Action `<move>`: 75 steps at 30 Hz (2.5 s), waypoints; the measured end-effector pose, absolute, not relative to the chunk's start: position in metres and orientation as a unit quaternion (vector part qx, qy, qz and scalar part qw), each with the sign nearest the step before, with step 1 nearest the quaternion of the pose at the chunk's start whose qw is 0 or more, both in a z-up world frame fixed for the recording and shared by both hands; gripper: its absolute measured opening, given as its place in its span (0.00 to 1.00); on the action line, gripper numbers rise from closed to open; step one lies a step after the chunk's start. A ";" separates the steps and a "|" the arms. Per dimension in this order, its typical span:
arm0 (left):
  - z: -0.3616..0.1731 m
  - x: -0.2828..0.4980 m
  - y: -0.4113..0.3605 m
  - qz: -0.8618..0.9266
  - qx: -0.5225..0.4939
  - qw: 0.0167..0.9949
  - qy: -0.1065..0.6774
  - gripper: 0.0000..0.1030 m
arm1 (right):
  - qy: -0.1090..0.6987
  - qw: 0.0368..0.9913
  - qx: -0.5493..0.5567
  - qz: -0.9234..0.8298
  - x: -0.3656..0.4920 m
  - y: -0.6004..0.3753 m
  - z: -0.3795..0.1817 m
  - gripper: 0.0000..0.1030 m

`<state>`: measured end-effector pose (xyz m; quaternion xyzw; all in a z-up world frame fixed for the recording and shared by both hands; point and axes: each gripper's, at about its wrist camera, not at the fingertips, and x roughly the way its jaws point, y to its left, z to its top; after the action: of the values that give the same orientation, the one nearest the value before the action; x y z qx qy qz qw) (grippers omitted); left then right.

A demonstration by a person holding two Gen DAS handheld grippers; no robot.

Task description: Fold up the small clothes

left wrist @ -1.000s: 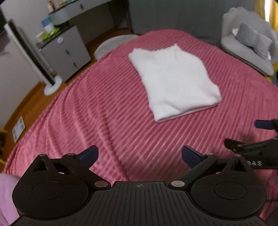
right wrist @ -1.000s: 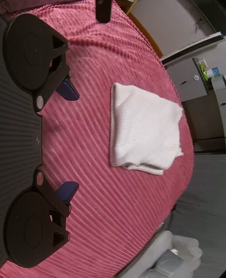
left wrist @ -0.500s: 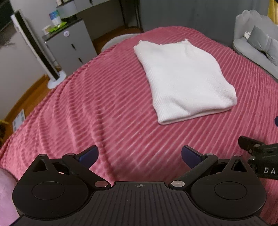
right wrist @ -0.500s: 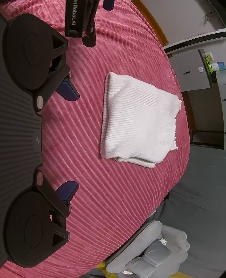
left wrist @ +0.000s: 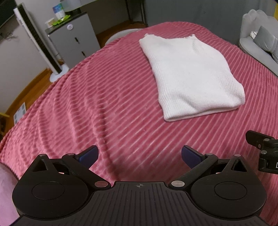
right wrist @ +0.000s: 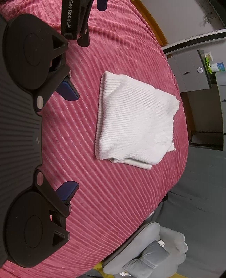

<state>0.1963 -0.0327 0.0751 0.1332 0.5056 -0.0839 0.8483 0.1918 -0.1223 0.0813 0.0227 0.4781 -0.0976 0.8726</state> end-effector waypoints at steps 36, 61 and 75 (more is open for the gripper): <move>0.071 0.200 -0.029 -0.078 0.121 0.845 0.515 1.00 | 0.472 0.876 0.016 -0.095 0.196 -0.122 0.088 0.96; 0.071 0.202 -0.028 -0.075 0.115 0.845 0.517 1.00 | 0.474 0.876 0.015 -0.095 0.197 -0.124 0.086 0.96; 0.070 0.202 -0.029 -0.072 0.116 0.846 0.516 1.00 | 0.474 0.875 0.015 -0.095 0.197 -0.127 0.085 0.96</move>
<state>0.2016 -0.0294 0.0695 0.1159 0.5157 -0.0724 0.8458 0.1971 -0.1268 0.0850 0.0153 0.4736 -0.0949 0.8755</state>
